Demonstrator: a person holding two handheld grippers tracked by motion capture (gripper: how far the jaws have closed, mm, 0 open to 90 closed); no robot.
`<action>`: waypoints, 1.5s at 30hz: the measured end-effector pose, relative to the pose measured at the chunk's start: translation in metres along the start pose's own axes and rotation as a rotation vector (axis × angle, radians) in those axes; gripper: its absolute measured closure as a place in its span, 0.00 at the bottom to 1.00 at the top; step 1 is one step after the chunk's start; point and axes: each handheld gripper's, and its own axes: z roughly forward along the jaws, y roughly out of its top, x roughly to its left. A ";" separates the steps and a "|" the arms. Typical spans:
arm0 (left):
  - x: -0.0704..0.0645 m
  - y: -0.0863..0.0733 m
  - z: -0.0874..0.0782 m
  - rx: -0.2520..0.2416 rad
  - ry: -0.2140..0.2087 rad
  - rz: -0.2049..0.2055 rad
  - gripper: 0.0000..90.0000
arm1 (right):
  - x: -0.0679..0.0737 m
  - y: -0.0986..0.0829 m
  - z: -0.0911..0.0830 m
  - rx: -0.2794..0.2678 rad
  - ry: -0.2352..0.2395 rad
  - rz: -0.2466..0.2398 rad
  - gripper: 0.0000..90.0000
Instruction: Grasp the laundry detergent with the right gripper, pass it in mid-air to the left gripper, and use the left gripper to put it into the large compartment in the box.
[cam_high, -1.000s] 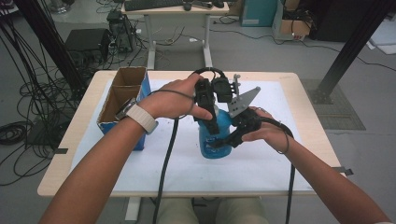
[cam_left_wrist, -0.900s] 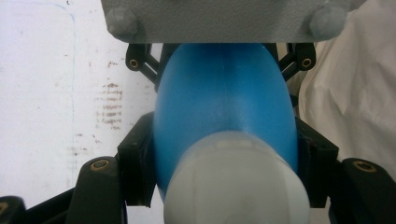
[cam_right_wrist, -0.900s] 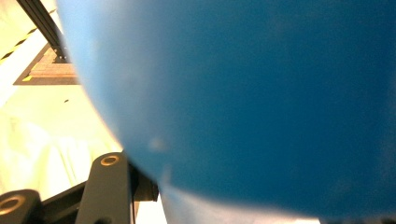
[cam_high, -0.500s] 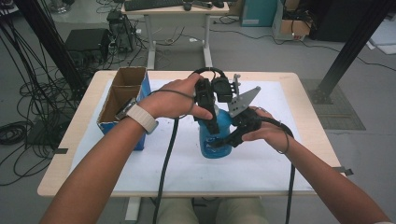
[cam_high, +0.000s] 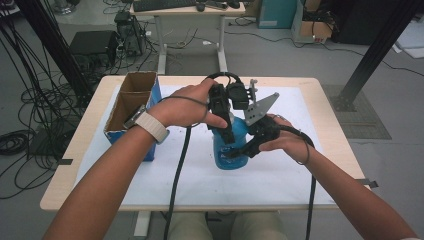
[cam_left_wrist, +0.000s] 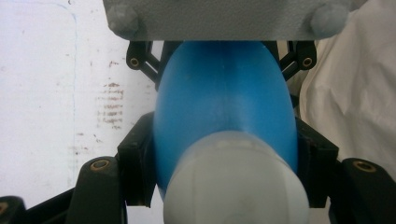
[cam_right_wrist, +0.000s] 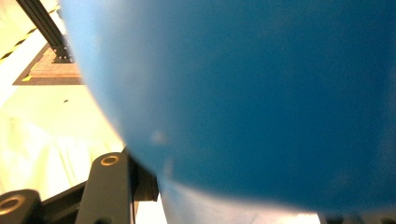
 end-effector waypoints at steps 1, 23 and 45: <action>0.000 0.000 0.000 -0.001 0.001 -0.001 0.41 | 0.000 0.000 0.000 0.000 0.001 -0.001 0.48; 0.001 -0.002 0.003 -0.030 -0.001 -0.011 0.41 | -0.001 0.000 0.000 0.004 -0.003 -0.005 0.48; 0.000 -0.001 0.000 -0.008 -0.001 -0.013 0.41 | -0.001 0.000 0.000 0.002 -0.005 -0.008 0.48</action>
